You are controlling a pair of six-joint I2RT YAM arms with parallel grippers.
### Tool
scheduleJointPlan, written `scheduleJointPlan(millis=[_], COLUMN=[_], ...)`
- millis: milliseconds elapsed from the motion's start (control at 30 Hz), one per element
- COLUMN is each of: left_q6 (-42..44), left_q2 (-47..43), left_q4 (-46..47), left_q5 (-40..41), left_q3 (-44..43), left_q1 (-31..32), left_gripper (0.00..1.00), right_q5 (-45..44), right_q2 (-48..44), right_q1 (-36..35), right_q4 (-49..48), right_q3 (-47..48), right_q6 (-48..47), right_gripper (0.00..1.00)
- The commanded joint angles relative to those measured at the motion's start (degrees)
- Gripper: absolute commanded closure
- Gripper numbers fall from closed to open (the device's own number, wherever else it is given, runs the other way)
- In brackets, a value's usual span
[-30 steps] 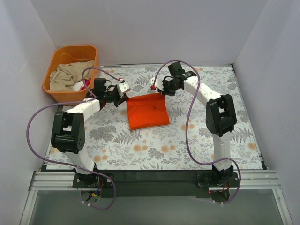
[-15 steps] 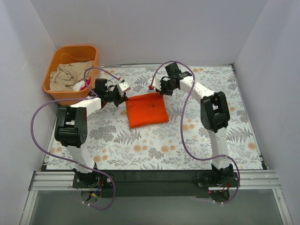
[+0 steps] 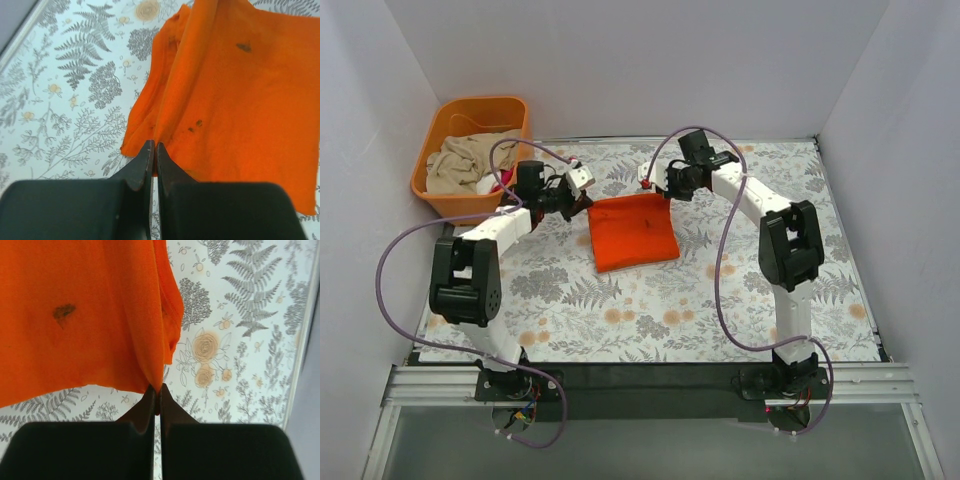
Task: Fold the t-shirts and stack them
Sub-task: Fold the tshirt
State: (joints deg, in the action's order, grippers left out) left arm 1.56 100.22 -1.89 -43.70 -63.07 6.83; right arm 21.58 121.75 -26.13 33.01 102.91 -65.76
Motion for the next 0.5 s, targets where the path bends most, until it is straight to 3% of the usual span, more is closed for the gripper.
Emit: scheduleJointPlan(millis=[0,233,467], left_q6=[-0.59,-1.03,-0.86], left_q2=[-6.53,-9.61,-4.7], left_q4=[-0.57,-2.15,-1.1], left_q5=[-0.42,-1.12,0.72], left_q3=[0.31,-0.39,-2.94], left_q1=[-0.94,-0.94,-1.03], left_gripper=[1.0,1.0,1.0], right_q5=[-0.58,-0.49,-0.93], right_q2=[-7.22,-9.26,-4.25], right_q1=[0.82,0.64,0.64], right_q4=[-0.5,-0.14,-0.32], right_q3=[-1.13,-0.79,3.77], right_q6=[-0.07,-0.34,-0.43], right_gripper=[0.99,0.99,0.99])
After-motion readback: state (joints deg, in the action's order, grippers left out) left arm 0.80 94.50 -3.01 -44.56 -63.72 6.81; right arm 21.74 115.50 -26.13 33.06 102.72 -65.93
